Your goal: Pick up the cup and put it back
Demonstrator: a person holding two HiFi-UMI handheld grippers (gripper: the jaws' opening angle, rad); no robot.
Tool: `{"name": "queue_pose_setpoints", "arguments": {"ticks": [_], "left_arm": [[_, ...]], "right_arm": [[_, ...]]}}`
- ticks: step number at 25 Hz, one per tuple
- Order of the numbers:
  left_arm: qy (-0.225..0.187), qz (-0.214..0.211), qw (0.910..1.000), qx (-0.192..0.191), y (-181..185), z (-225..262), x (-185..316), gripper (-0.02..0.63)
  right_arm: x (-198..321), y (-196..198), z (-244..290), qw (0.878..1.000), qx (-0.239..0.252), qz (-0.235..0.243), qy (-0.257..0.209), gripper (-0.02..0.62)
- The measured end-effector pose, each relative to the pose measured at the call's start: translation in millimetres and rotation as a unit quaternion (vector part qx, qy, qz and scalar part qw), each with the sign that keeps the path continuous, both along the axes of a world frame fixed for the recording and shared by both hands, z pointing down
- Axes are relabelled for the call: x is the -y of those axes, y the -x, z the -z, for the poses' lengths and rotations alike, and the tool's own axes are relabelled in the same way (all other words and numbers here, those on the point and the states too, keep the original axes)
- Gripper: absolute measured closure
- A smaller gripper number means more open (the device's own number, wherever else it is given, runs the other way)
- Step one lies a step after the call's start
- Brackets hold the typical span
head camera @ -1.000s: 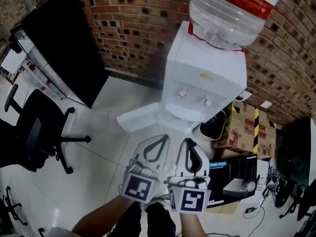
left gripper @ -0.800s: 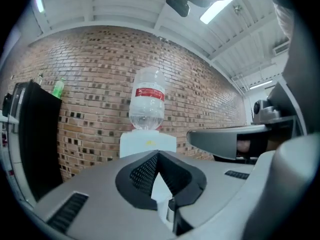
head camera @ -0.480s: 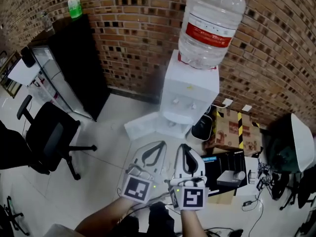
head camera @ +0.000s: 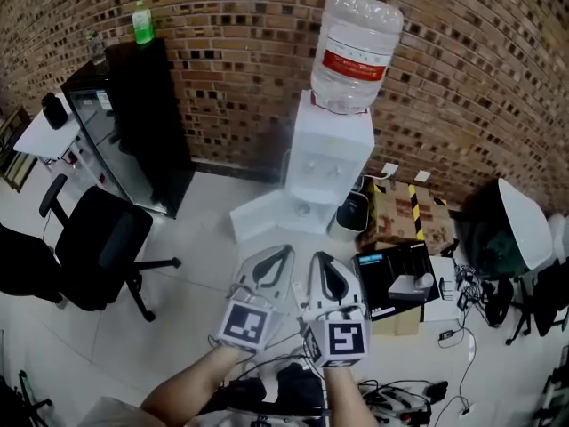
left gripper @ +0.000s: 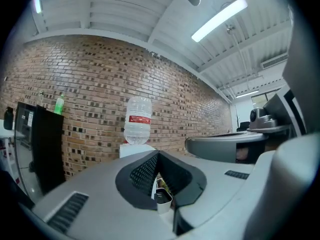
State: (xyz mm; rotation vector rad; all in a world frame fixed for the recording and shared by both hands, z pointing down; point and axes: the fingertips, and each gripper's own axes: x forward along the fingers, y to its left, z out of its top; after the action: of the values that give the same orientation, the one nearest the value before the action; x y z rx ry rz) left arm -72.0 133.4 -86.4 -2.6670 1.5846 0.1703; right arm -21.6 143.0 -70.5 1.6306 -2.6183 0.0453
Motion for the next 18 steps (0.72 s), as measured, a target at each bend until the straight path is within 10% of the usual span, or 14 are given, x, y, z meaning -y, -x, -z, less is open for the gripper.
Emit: {"name": "queue_pose_setpoints", "arguments": {"ticks": [18], "left_arm": [[-0.028,-0.011,0.9995,-0.012,3,34,-55,0.606]], "right_arm": [[-61,10,25,1.0,-0.014,0.001,-0.019,0.593]]}}
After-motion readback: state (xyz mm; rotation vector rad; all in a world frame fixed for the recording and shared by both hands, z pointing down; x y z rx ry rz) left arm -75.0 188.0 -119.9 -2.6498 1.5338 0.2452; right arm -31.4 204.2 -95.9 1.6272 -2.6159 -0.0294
